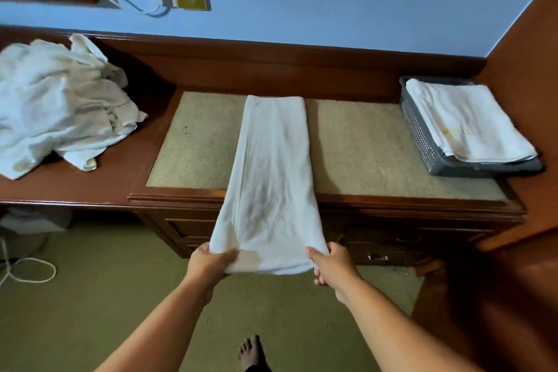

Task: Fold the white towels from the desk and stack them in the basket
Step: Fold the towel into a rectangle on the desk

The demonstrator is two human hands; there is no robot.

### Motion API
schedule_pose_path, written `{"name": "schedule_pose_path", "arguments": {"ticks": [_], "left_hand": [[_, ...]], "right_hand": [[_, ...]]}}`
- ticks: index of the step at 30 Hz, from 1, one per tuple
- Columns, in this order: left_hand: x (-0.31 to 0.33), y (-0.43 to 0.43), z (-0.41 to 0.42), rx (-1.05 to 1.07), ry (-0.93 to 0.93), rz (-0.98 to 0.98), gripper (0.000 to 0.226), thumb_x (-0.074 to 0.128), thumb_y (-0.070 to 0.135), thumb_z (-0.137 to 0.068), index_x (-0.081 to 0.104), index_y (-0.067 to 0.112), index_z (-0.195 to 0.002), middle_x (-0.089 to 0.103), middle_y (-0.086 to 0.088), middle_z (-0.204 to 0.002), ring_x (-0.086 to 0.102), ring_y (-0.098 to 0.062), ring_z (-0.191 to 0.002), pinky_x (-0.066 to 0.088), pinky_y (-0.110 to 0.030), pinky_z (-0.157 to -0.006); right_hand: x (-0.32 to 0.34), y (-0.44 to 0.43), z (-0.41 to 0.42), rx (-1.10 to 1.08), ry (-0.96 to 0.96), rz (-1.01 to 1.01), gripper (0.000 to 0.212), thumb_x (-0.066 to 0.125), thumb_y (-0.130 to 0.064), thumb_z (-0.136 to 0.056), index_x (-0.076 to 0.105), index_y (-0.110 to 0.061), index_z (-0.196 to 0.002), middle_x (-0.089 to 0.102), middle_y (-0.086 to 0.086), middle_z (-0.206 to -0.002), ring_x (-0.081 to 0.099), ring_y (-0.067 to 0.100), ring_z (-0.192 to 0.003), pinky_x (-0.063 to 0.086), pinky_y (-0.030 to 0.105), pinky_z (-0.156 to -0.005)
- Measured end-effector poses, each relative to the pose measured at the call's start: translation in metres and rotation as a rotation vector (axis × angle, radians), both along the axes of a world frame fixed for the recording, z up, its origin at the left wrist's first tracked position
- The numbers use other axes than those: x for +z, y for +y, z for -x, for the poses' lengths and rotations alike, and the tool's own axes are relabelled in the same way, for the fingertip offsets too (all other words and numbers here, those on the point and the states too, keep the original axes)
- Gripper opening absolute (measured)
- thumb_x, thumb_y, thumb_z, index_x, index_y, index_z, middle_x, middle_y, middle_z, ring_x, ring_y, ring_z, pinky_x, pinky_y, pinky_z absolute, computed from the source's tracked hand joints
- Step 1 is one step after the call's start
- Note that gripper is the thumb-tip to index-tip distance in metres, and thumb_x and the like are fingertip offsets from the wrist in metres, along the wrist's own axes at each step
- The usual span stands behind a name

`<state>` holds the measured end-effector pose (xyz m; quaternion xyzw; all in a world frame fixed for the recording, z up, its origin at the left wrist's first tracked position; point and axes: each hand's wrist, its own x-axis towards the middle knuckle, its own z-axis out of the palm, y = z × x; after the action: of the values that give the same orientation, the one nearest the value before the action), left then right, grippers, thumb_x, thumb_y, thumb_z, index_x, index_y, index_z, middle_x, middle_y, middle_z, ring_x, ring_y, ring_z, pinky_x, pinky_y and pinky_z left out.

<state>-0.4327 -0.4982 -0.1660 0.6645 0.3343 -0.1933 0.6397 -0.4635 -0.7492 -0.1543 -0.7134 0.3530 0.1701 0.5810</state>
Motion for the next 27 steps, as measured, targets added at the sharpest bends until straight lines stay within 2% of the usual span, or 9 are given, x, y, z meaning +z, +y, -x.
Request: {"name": "schedule_pose_path", "arguments": {"ticks": [3,7,9,13,15,16,18,23,27], "left_hand": [[0.017,-0.01,0.039,0.064,-0.053,-0.045,0.034,0.08,0.008,-0.079,0.057,0.01,-0.104,0.068,-0.018,-0.105,0.07,-0.034,-0.093,0.061,-0.049,-0.081],[0.038,-0.02,0.085,0.067,-0.122,-0.12,0.057,0.08,0.026,-0.061,0.052,0.015,-0.11,0.066,-0.012,-0.104,0.069,-0.031,-0.093,0.061,-0.052,-0.082],[0.039,-0.025,0.104,0.079,-0.149,-0.114,0.067,0.08,0.028,-0.06,0.05,0.015,-0.118,0.066,-0.011,-0.108,0.069,-0.03,-0.094,0.06,-0.052,-0.084],[0.033,-0.047,0.14,0.159,-0.227,-0.022,0.062,0.078,0.008,-0.084,0.042,0.016,-0.133,0.062,-0.012,-0.119,0.069,-0.03,-0.1,0.059,-0.05,-0.088],[0.036,-0.058,0.15,0.19,-0.267,0.049,0.074,0.07,0.001,-0.09,0.031,0.023,-0.149,0.059,-0.007,-0.12,0.068,-0.029,-0.102,0.056,-0.05,-0.093],[0.039,-0.063,0.154,0.2,-0.282,0.085,0.08,0.068,-0.001,-0.091,0.024,0.027,-0.153,0.057,-0.006,-0.121,0.068,-0.029,-0.103,0.054,-0.05,-0.095],[0.048,-0.069,0.154,0.207,-0.315,0.138,0.084,0.064,-0.003,-0.093,0.018,0.033,-0.155,0.055,-0.001,-0.12,0.068,-0.03,-0.103,0.055,-0.05,-0.094],[0.067,-0.074,0.139,0.187,-0.37,0.157,0.072,0.06,-0.002,-0.096,0.031,0.039,-0.147,0.058,-0.017,-0.124,0.07,-0.036,-0.101,0.06,-0.048,-0.083],[0.077,-0.076,0.131,0.15,-0.383,0.238,0.038,0.05,-0.006,-0.099,0.061,0.017,-0.127,0.056,-0.014,-0.129,0.069,-0.032,-0.105,0.062,-0.035,-0.07]], "right_hand": [[0.007,-0.009,0.029,-0.007,-0.024,-0.089,0.025,0.065,-0.024,-0.097,0.059,-0.004,-0.111,0.054,0.007,-0.065,0.042,0.011,-0.045,0.048,0.029,-0.053],[0.021,-0.017,0.069,0.012,-0.087,-0.15,0.018,0.063,-0.022,-0.098,0.06,-0.007,-0.108,0.055,0.007,-0.066,0.044,0.012,-0.047,0.048,0.03,-0.054],[0.024,-0.025,0.087,0.011,-0.112,-0.164,0.018,0.063,-0.022,-0.098,0.06,-0.007,-0.109,0.057,0.006,-0.063,0.045,0.011,-0.046,0.047,0.03,-0.053],[0.032,-0.043,0.115,0.004,-0.191,-0.176,0.025,0.063,-0.017,-0.098,0.055,-0.011,-0.121,0.061,0.008,-0.069,0.048,0.01,-0.045,0.045,0.029,-0.049],[0.039,-0.05,0.12,-0.006,-0.239,-0.173,0.039,0.062,-0.015,-0.098,0.046,-0.027,-0.131,0.064,0.012,-0.08,0.052,0.009,-0.049,0.047,0.028,-0.049],[0.043,-0.054,0.123,-0.011,-0.255,-0.181,0.046,0.061,-0.014,-0.099,0.043,-0.03,-0.138,0.065,0.012,-0.082,0.053,0.01,-0.052,0.048,0.028,-0.049],[0.051,-0.059,0.122,0.006,-0.277,-0.185,0.043,0.058,-0.013,-0.1,0.046,-0.029,-0.138,0.063,0.012,-0.08,0.053,0.012,-0.052,0.048,0.026,-0.047],[0.067,-0.067,0.114,0.061,-0.298,-0.171,0.019,0.053,-0.013,-0.103,0.064,-0.012,-0.117,0.057,0.003,-0.059,0.053,0.015,-0.043,0.045,0.029,-0.048],[0.074,-0.069,0.105,0.076,-0.285,-0.173,0.015,0.057,-0.016,-0.1,0.066,-0.006,-0.107,0.059,0.004,-0.056,0.056,0.018,-0.043,0.045,0.03,-0.051]]}}
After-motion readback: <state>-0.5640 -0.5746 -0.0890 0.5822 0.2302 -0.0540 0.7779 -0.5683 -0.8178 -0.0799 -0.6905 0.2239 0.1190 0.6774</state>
